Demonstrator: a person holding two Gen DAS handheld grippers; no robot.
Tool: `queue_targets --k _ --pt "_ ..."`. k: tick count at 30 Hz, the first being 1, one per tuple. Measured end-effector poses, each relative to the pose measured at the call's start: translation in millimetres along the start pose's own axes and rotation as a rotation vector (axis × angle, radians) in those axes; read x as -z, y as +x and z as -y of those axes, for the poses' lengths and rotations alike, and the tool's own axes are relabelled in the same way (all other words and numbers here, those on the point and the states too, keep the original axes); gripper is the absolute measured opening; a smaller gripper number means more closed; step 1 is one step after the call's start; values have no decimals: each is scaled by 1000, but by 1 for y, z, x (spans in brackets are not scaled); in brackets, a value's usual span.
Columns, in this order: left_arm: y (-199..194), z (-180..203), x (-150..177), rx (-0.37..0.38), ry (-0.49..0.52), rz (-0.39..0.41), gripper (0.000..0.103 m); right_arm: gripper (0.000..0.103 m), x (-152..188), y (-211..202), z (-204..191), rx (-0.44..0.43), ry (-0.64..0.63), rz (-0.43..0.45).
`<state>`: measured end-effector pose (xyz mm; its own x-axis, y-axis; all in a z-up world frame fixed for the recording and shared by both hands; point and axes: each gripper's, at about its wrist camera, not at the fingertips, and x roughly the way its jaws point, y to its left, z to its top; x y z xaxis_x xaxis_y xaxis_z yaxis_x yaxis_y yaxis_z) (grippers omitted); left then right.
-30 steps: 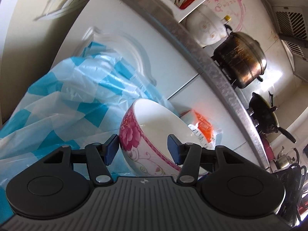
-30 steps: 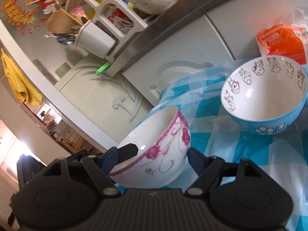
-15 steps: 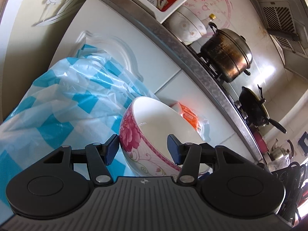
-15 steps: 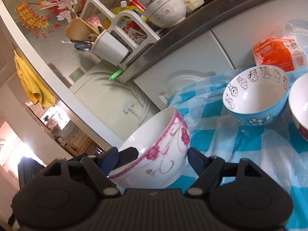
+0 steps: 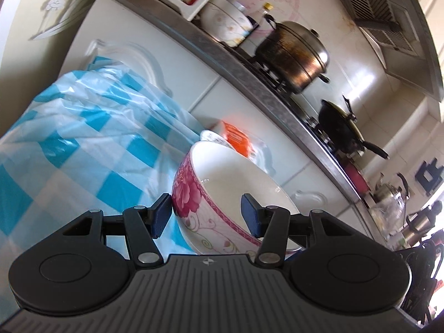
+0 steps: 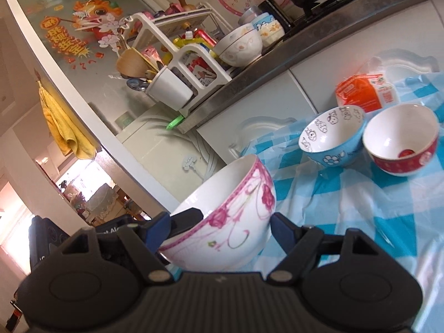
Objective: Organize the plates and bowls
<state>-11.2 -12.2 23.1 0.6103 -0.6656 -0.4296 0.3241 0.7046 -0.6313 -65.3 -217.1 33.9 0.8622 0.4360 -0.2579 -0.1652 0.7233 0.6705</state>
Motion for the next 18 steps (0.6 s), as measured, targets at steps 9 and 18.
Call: queue_targets --k 9,18 --pt "-11 45 39 58 87 -60 61 80 26 -66 1 64 26 82" --pt "-2 81 76 98 175 -150 61 80 51 -122 20 147 72 156"
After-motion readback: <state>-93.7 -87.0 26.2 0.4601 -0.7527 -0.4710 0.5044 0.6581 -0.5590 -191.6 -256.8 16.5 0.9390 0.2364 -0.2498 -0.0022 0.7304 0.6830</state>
